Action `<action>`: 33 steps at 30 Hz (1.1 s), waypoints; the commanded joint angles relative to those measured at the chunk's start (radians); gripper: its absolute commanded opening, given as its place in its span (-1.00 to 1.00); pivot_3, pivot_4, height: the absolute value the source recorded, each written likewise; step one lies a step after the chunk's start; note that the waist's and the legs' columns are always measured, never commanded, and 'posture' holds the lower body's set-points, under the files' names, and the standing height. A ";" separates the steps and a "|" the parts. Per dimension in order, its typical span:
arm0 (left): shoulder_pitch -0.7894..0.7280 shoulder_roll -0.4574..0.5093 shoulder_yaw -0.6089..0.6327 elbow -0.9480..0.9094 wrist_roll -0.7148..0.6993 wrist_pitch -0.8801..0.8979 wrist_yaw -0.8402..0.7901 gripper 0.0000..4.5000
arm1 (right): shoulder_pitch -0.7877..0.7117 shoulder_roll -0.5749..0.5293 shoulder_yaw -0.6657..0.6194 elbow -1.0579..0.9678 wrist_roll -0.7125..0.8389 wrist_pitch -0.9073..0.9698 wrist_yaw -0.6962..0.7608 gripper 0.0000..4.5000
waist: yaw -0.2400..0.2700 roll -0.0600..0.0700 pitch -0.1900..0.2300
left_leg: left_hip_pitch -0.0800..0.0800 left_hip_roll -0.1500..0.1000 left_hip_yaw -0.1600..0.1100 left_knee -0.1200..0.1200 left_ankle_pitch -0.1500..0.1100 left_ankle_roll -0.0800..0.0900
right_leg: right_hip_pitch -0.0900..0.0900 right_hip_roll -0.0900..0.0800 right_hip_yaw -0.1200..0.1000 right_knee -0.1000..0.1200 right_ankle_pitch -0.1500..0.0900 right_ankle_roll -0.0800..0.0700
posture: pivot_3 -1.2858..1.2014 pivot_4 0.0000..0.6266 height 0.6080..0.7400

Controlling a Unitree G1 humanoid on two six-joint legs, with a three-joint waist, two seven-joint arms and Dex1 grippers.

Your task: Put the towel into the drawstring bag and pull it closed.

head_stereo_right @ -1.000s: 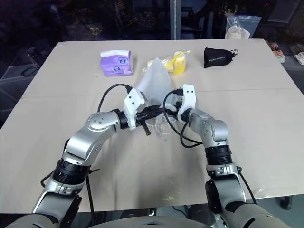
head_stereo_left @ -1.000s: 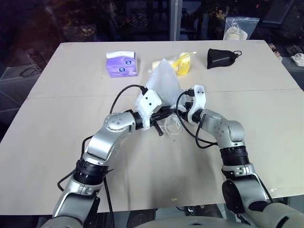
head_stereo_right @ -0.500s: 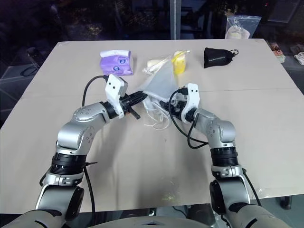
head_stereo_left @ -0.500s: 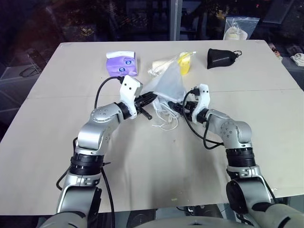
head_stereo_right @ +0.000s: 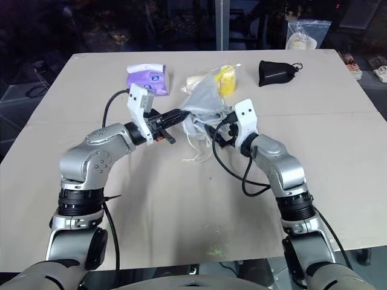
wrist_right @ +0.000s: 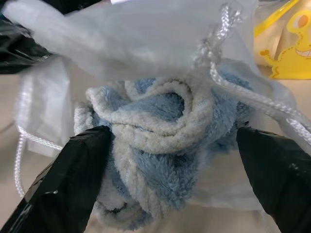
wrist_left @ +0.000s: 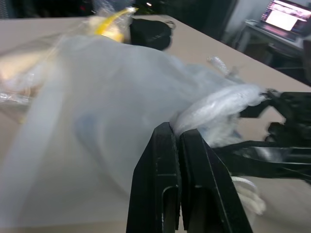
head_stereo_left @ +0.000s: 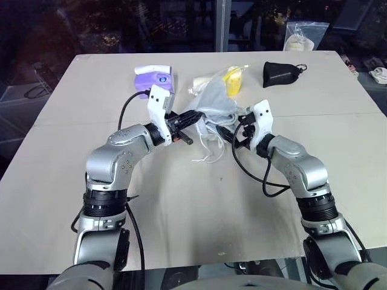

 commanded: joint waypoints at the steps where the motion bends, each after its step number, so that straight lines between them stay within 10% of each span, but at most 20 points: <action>1: -0.020 0.017 0.005 -0.060 -0.036 0.020 -0.022 -1.00 | -0.045 0.048 0.019 0.080 -0.028 -0.065 0.002 0.42 | -0.001 0.000 0.000 | 0.000 0.000 0.000 0.000 0.000 0.000 | 0.000 0.000 0.000 0.000 0.000 0.000 | 0.03 -0.52 1.00; 8: 0.023 0.037 -0.018 -0.128 -0.097 0.094 -0.068 -1.00 | -0.108 0.203 -0.044 0.247 0.056 -0.172 0.071 -0.99 | -0.001 0.000 0.000 | 0.000 0.000 0.000 0.000 0.001 -0.002 | 0.000 0.000 0.001 0.000 0.000 0.000 | 0.03 -0.52 1.00; 21: 0.023 0.122 0.043 -0.093 -0.150 0.093 -0.144 -1.00 | -0.085 0.229 -0.092 0.347 0.096 -0.302 0.247 -0.99 | 0.001 0.000 0.000 | 0.000 0.000 -0.001 -0.001 0.001 -0.003 | 0.000 0.000 0.001 0.000 0.000 0.000 | 0.03 -0.52 1.00; 26: -0.054 0.231 0.012 0.090 -0.074 -0.017 -0.278 -1.00 | 0.075 0.040 0.013 -0.054 0.083 -0.129 0.265 0.01 | 0.006 0.001 0.000 | -0.001 -0.001 -0.002 -0.001 0.001 -0.003 | 0.000 -0.001 -0.001 -0.001 0.000 0.000 | 0.03 -0.52 1.00; 33: -0.159 0.270 -0.039 0.283 0.038 -0.178 -0.402 -1.00 | 0.137 -0.108 0.007 -0.329 0.098 0.037 0.188 0.01 | 0.002 0.000 0.000 | 0.001 -0.001 -0.002 0.000 -0.001 0.002 | 0.000 0.001 0.000 0.000 0.000 0.000 | 0.03 -0.52 1.00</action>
